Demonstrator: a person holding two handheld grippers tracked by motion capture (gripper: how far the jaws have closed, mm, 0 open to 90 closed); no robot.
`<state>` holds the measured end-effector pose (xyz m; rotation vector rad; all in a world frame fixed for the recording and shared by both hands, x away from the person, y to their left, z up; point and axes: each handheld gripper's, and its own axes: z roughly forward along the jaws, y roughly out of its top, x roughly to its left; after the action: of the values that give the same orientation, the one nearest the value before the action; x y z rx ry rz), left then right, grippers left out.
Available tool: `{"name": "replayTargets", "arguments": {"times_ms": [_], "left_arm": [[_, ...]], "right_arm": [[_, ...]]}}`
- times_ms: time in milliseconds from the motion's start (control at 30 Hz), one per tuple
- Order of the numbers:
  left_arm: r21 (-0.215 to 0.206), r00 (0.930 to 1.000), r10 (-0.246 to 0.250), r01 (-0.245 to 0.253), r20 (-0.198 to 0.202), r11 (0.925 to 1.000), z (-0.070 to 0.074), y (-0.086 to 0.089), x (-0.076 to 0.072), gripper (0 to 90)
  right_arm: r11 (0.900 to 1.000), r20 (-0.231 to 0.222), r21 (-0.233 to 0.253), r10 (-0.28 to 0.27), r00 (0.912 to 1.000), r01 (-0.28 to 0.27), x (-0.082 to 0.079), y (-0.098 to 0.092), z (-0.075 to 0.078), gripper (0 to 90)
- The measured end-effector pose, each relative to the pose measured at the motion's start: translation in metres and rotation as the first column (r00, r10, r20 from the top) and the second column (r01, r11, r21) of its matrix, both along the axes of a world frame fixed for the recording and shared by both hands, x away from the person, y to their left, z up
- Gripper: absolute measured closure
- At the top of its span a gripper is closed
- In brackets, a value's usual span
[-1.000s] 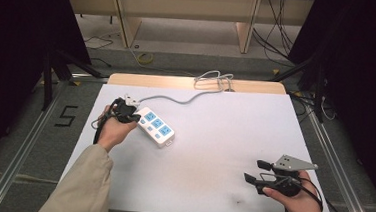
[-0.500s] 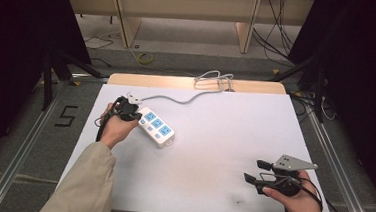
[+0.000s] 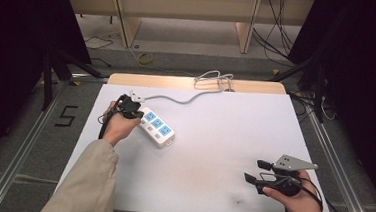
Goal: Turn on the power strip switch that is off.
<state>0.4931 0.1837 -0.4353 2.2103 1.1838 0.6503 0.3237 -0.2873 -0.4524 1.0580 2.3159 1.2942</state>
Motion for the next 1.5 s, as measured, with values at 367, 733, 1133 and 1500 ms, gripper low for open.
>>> {"name": "replayTargets", "arguments": {"times_ms": [367,733,1133,1500], "left_arm": [[0.008,0.9998,-0.002,0.002,-0.022,1.0,-0.008,-0.003,0.006,89.8],[0.013,0.9992,0.003,-0.003,-0.041,0.9999,-0.015,-0.005,0.01,89.8],[0.027,0.998,0.007,-0.006,-0.062,0.9996,-0.015,-0.008,0.01,89.8],[0.044,0.9974,0.018,-0.015,-0.07,0.9989,-0.015,-0.01,0.011,89.9]], "right_arm": [[1.0,-0.001,-0.003,0.001,1.0,-0.001,0.0,0.0,0.0,30.3],[1.0,-0.001,-0.003,0.001,1.0,-0.001,0.0,0.0,0.0,30.3],[1.0,0.0,-0.003,0.001,1.0,-0.001,0.0,0.0,0.0,30.3],[1.0,0.001,-0.003,0.001,1.0,-0.001,0.0,0.0,0.0,30.3]]}}
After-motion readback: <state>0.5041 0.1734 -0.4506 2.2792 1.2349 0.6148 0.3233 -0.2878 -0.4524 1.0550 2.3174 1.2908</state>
